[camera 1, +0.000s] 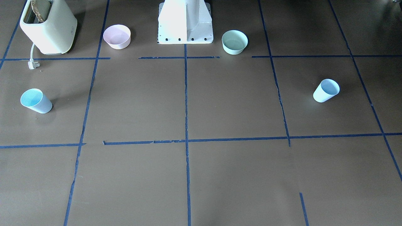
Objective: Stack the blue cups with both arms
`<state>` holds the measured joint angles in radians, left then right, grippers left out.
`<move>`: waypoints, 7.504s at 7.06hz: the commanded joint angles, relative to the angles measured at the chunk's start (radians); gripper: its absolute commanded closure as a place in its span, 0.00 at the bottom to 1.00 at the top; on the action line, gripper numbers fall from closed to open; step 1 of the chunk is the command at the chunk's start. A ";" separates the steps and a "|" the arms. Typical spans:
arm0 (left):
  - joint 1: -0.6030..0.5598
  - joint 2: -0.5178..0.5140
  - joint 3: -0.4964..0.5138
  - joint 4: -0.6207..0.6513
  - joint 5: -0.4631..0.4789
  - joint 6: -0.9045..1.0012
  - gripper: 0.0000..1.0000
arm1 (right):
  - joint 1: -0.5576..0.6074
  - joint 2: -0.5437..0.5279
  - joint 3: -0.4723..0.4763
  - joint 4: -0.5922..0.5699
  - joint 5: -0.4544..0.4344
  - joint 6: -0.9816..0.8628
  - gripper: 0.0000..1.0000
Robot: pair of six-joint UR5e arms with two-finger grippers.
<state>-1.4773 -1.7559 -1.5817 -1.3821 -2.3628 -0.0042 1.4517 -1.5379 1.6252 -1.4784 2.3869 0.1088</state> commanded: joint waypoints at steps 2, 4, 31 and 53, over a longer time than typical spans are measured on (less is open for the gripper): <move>0.081 0.018 -0.097 0.000 0.000 -0.055 0.00 | -0.002 0.001 0.001 0.001 0.000 -0.008 0.00; 0.192 0.119 -0.243 -0.024 0.005 -0.204 0.00 | -0.014 0.005 0.002 0.003 0.000 -0.009 0.00; 0.859 -0.625 0.167 -0.477 0.304 -1.220 1.00 | -0.079 0.025 0.013 0.001 0.002 0.003 0.00; 0.838 -0.536 -0.001 -0.423 0.336 -1.272 0.00 | -0.382 -0.053 0.047 0.076 0.002 0.331 0.06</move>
<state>-0.6387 -2.2988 -1.5780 -1.8053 -2.0264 -1.2773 1.0772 -1.6058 1.6968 -1.4024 2.3873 0.4403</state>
